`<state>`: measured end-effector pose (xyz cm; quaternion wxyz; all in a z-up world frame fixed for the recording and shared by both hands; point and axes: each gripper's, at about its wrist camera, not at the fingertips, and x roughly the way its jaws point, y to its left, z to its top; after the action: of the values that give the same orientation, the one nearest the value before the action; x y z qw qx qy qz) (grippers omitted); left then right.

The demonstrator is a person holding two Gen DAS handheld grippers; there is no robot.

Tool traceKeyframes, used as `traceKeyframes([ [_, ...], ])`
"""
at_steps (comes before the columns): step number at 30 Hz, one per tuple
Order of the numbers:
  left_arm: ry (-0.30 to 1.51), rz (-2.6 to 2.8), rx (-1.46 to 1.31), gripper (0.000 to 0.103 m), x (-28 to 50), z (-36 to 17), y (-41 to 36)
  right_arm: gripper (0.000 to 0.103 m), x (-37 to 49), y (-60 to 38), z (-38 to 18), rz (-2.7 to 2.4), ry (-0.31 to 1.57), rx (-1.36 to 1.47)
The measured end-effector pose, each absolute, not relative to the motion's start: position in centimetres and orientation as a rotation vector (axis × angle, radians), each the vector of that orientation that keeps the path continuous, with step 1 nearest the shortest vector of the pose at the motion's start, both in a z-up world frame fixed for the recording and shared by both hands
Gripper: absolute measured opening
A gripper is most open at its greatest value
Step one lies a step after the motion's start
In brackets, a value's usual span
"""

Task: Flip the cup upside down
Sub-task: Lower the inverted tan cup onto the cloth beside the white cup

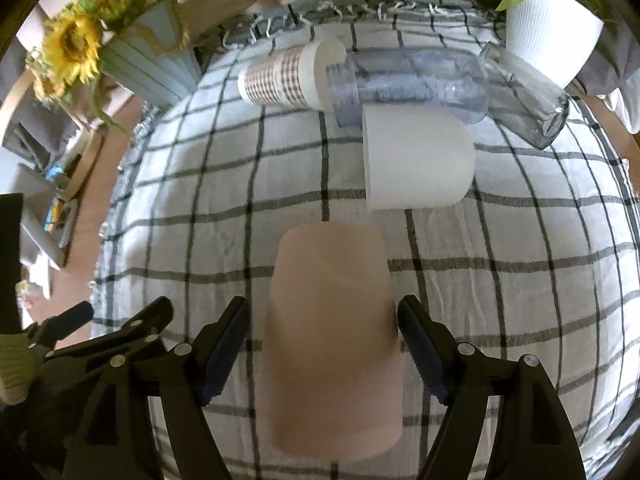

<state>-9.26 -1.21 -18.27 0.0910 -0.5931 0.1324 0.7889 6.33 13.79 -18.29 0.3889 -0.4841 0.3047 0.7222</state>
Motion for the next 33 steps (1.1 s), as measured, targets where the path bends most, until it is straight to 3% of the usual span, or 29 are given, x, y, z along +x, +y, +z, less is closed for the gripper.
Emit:
traceKeyframes([
  [17,0.368,2.163,-1.599,0.103,-7.3,-12.6,6.6,0.076,12.3,15.6,-9.9,1.787,0.801,-0.988],
  [27,0.438,2.029,-1.68,0.102,-7.7,-14.8,12.0,0.076,15.8,18.0,-10.5,1.715,0.857,-0.974],
  [33,0.365,1.931,-1.83,0.094,-8.5,-17.3,12.9,0.076,16.9,19.6,-11.6,1.694,0.911,-0.987],
])
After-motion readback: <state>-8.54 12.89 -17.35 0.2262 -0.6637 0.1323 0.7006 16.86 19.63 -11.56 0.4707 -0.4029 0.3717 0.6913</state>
